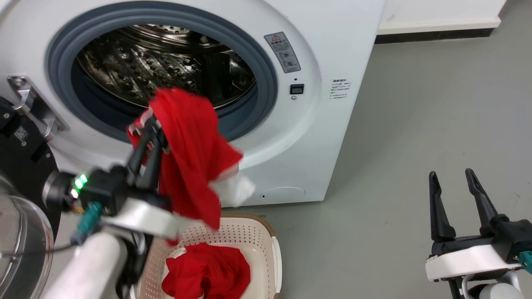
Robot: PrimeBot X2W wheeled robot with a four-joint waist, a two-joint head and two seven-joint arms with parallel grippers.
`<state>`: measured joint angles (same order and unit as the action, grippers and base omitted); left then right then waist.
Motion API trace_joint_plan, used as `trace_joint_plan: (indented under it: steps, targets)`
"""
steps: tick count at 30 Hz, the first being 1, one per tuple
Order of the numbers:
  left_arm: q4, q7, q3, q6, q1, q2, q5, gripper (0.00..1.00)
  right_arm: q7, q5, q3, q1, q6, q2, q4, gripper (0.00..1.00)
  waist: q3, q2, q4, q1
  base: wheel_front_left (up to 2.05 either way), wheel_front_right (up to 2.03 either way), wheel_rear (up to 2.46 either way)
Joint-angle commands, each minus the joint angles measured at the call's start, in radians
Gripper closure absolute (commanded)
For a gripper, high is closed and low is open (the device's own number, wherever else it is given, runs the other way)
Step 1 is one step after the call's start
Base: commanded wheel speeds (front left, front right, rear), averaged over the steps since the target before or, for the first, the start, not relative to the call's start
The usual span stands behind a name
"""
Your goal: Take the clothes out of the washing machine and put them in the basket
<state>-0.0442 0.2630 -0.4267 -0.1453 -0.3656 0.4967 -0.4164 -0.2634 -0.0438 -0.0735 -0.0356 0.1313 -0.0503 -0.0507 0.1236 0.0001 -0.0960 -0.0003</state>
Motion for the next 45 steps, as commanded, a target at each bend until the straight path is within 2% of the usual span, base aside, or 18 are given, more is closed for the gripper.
trace_joint_plan:
  steps: [1,6,11,12,13,14,20,26,36,45]
  targets:
    - [0.015,0.003,-0.008,0.008,0.049,-0.006,-0.007,1.00,-0.002,0.006,0.003,0.012,-0.001,0.000,0.005,0.00,0.005,-0.0001,0.004,0.0003,0.00,0.00,0.00]
    - [0.025,0.003,-0.024,0.024,0.143,-0.016,-0.026,1.00,-0.002,0.002,0.002,0.003,-0.001,0.000,0.011,0.00,0.035,-0.0001,0.009,0.0003,0.00,0.00,0.00]
    - [-0.033,0.003,-0.065,0.066,0.177,-0.028,-0.019,1.00,-0.002,0.004,0.002,-0.016,-0.001,0.000,0.017,0.00,0.083,-0.0001,0.009,0.0003,0.00,0.00,0.00]
    - [-0.053,0.003,-0.077,0.077,0.177,-0.031,-0.013,1.00,-0.002,0.005,0.001,-0.020,-0.001,0.000,0.018,0.00,0.096,-0.0001,0.008,0.0003,0.00,0.00,0.00]
    - [-0.116,0.003,-0.109,0.114,0.173,-0.053,-0.006,1.00,-0.002,0.006,-0.001,-0.030,-0.001,0.000,0.022,0.00,0.130,-0.0001,0.005,0.0003,0.00,0.00,0.00]
    - [-0.137,0.003,-0.117,0.126,0.168,-0.061,-0.003,1.00,-0.002,0.007,0.000,-0.033,-0.001,0.000,0.023,0.00,0.142,-0.0001,0.002,0.0003,0.00,0.00,0.00]
    - [-0.274,0.003,-0.167,0.187,0.124,-0.108,0.035,1.00,-0.002,0.010,-0.001,-0.060,-0.001,0.000,0.034,0.00,0.220,-0.0001,-0.010,0.0003,0.00,0.00,0.00]
    - [-0.432,0.003,-0.197,0.232,0.054,-0.160,0.056,1.00,-0.002,0.012,-0.006,-0.087,-0.001,0.000,0.044,0.00,0.310,-0.0001,-0.028,0.0003,0.00,0.00,0.00]
    - [-0.691,0.003,-0.201,0.249,-0.122,-0.201,0.113,1.00,-0.002,-0.006,0.003,-0.129,-0.001,0.000,0.070,0.00,0.485,-0.0001,-0.077,0.0003,0.00,0.00,0.00]
    - [-0.900,0.003,-0.218,0.260,-0.258,-0.222,0.149,1.00,-0.002,-0.031,0.008,-0.155,-0.001,0.000,0.087,0.00,0.584,-0.0001,-0.118,0.0003,0.00,0.00,0.00]
